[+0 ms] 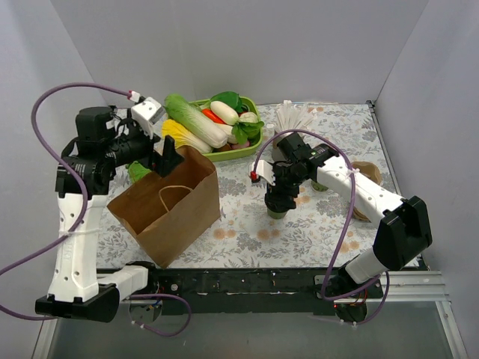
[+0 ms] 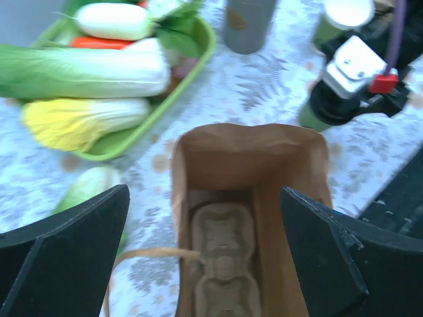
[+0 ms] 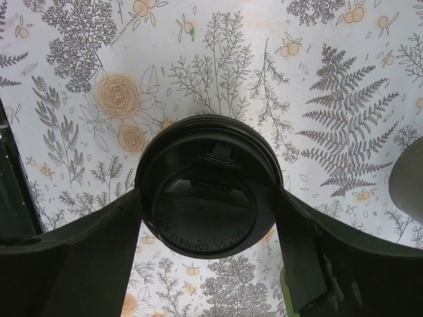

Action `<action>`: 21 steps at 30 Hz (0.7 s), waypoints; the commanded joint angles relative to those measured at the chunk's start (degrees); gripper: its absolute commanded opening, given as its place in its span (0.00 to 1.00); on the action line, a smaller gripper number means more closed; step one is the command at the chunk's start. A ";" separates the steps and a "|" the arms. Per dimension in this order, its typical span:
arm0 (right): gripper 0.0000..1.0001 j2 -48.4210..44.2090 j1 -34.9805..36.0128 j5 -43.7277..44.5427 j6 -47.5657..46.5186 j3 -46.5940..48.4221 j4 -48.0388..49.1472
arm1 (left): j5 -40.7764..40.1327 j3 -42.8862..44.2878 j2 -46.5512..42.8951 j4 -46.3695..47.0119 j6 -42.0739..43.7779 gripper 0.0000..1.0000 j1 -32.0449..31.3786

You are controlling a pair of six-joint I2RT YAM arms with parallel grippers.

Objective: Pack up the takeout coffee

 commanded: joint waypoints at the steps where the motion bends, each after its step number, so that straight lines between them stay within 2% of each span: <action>1: 0.59 -1.27 -0.32 0.72 1.88 2.28 -1.16 | -14.24 7.14 -2.57 -5.96 3.50 0.98 0.20; 8: 0.57 -0.13 -0.68 -0.42 3.37 3.25 -0.02 | -29.28 11.10 -5.21 -17.21 7.11 0.98 0.20; 12: 0.57 0.84 -0.94 -1.74 3.99 4.13 0.33 | -31.04 8.47 -6.26 -20.12 6.24 0.98 0.20; 16: 0.54 1.28 -1.29 -3.93 4.78 4.31 -0.01 | -30.18 0.30 -7.23 -20.03 5.54 0.97 0.20; 18: 0.54 0.93 -1.29 -4.29 4.86 4.31 -0.10 | -27.46 -2.85 -6.97 -20.03 4.74 0.95 0.20; 21: 0.53 0.23 -1.47 -4.46 5.21 4.83 -0.37 | -25.78 -5.68 -6.26 -19.95 5.00 0.84 0.20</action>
